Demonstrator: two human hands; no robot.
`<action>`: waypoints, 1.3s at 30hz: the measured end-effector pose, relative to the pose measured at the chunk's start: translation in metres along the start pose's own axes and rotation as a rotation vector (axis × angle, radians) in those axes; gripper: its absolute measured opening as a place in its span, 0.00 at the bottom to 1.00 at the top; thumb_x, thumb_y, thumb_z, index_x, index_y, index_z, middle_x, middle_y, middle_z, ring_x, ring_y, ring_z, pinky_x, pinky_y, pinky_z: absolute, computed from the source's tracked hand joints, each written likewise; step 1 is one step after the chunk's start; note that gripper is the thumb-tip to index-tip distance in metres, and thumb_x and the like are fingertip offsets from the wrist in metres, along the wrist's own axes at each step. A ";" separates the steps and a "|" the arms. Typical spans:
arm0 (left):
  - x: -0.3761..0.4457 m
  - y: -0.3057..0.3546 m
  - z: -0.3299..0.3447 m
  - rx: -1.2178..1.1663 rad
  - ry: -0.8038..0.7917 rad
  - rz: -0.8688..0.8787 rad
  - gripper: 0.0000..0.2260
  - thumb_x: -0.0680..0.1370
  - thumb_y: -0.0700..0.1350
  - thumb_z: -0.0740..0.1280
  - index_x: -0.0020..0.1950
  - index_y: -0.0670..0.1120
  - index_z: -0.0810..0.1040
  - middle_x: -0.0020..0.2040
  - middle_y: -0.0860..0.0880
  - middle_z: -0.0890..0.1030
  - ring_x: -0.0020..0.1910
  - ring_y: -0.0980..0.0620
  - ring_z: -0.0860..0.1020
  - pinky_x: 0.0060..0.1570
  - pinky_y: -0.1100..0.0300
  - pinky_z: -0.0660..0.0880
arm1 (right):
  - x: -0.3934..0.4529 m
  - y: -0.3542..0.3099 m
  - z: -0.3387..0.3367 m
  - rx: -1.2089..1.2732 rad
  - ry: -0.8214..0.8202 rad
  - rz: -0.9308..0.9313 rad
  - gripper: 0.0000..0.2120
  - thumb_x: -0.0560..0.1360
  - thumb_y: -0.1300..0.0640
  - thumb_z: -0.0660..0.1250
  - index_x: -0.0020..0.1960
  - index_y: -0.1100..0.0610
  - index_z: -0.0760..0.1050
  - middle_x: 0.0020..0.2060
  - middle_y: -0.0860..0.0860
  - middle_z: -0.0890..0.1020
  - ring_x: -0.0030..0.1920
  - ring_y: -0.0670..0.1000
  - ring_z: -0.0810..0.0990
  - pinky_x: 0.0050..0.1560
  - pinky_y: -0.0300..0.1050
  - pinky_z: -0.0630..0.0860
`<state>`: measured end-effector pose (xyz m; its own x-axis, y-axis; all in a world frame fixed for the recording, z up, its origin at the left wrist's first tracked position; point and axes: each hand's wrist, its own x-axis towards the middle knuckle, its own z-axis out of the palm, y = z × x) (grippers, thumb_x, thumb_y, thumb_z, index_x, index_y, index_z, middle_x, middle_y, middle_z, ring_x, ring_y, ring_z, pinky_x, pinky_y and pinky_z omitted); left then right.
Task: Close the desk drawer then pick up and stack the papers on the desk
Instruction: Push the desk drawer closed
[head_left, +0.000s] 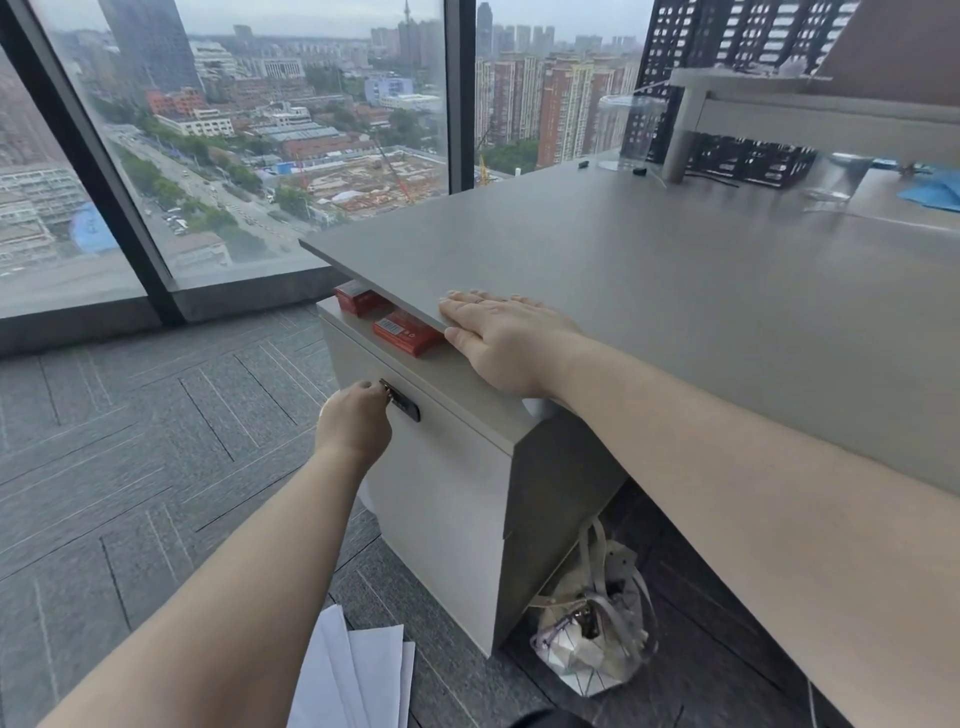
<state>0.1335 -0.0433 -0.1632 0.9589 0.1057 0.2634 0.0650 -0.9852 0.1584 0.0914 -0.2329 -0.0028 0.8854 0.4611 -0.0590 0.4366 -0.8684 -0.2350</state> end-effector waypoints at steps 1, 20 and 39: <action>0.000 0.000 0.000 0.012 -0.003 0.018 0.10 0.75 0.34 0.58 0.50 0.37 0.77 0.47 0.39 0.80 0.46 0.39 0.79 0.38 0.55 0.68 | 0.000 0.000 0.000 0.002 -0.001 -0.002 0.25 0.82 0.48 0.45 0.78 0.48 0.51 0.78 0.43 0.52 0.78 0.43 0.48 0.77 0.45 0.44; 0.000 0.011 0.008 -0.326 0.004 -0.227 0.06 0.74 0.35 0.54 0.42 0.41 0.69 0.43 0.39 0.76 0.41 0.42 0.71 0.40 0.54 0.64 | -0.001 0.001 0.001 0.013 0.025 -0.009 0.24 0.82 0.48 0.46 0.77 0.48 0.52 0.78 0.42 0.53 0.78 0.42 0.49 0.77 0.45 0.45; -0.010 -0.006 -0.012 -0.274 -0.140 -0.238 0.19 0.80 0.53 0.53 0.62 0.43 0.72 0.61 0.42 0.77 0.55 0.42 0.76 0.49 0.50 0.72 | -0.002 0.000 0.000 -0.038 0.013 -0.034 0.26 0.81 0.48 0.47 0.78 0.50 0.51 0.79 0.45 0.52 0.78 0.44 0.49 0.77 0.47 0.45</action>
<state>0.1200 -0.0369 -0.1558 0.9555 0.2890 0.0588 0.2325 -0.8607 0.4528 0.0898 -0.2342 -0.0031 0.8718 0.4883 -0.0389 0.4721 -0.8587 -0.1994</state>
